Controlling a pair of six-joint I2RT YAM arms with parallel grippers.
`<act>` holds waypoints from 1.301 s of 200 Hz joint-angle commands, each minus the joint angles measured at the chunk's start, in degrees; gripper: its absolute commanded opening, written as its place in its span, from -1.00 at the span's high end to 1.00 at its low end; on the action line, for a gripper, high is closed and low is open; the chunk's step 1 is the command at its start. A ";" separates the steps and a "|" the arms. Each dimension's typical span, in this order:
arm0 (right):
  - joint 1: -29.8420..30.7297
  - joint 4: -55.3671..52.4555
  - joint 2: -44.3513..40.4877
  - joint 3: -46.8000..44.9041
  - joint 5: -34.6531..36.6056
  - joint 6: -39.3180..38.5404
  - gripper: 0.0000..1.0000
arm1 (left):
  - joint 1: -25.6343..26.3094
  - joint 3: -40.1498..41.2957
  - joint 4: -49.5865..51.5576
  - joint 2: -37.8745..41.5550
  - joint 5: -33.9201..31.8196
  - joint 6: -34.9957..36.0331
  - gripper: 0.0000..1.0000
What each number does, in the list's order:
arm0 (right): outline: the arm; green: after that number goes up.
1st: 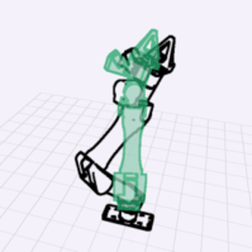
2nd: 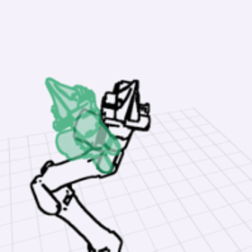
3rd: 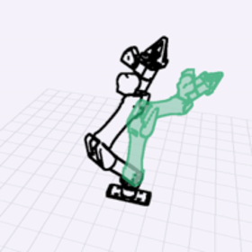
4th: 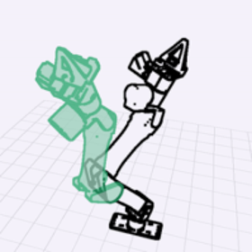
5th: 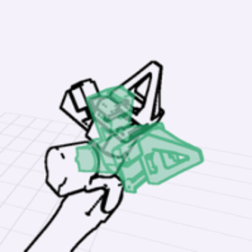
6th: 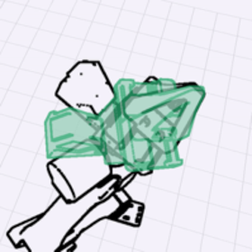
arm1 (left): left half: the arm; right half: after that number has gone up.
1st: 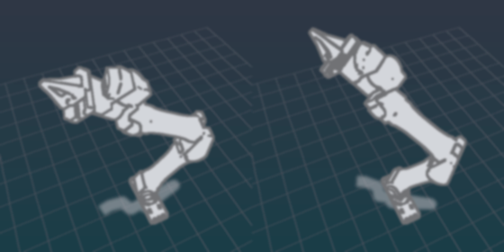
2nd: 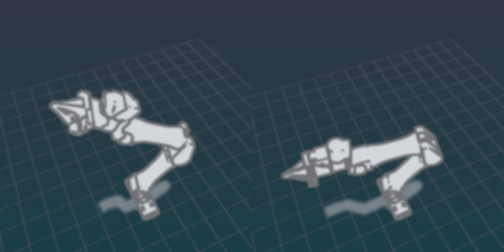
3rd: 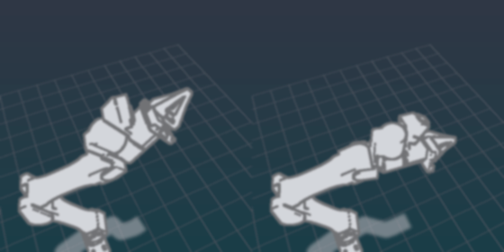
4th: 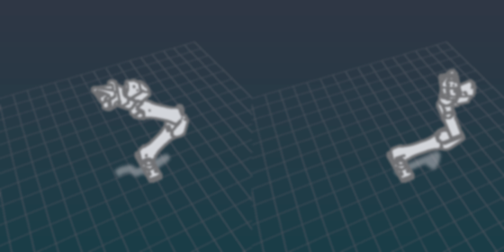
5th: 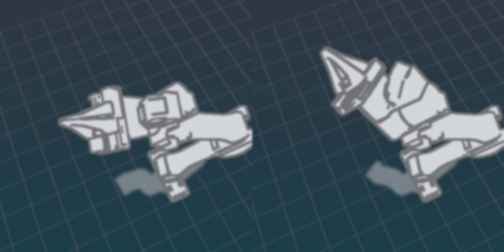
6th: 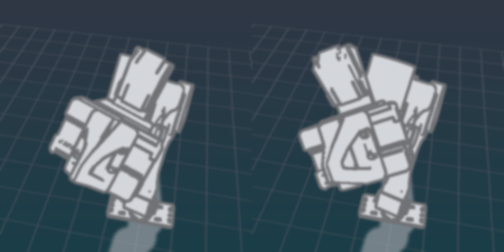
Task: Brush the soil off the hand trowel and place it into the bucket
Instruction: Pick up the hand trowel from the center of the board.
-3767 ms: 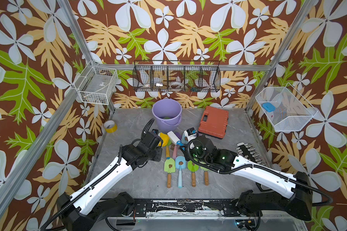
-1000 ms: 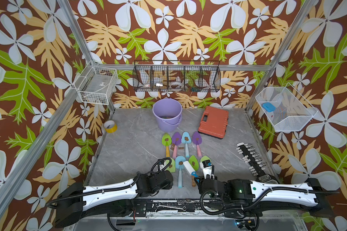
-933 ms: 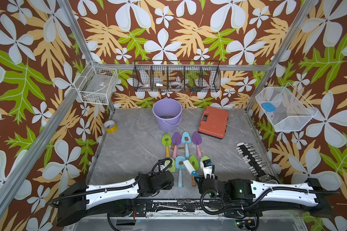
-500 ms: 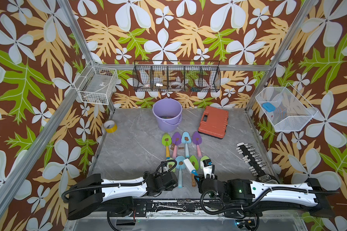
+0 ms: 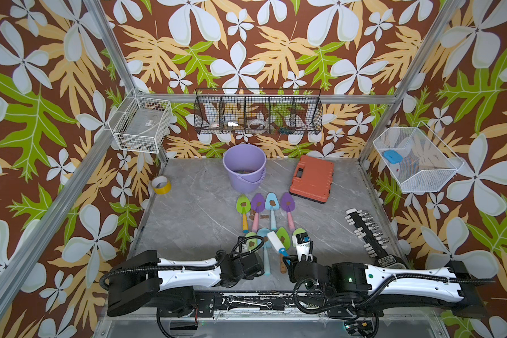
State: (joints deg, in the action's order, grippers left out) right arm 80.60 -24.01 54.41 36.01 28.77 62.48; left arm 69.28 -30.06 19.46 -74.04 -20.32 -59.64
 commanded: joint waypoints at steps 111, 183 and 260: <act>-4.96 3.35 1.00 1.78 -1.03 -4.69 1.00 | -1.07 -7.90 18.23 4.43 -1.31 5.15 1.00; -7.16 -0.58 2.47 6.57 -1.39 -9.36 1.00 | -1.55 -9.54 24.27 10.55 0.64 7.78 1.00; -10.84 -5.51 2.75 15.55 -1.30 -18.41 1.00 | -6.41 -24.04 41.79 15.70 0.90 16.48 1.00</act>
State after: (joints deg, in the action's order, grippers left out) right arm 70.57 -28.03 57.04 49.43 27.09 48.21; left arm 65.58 -50.61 52.95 -58.83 -17.34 -47.83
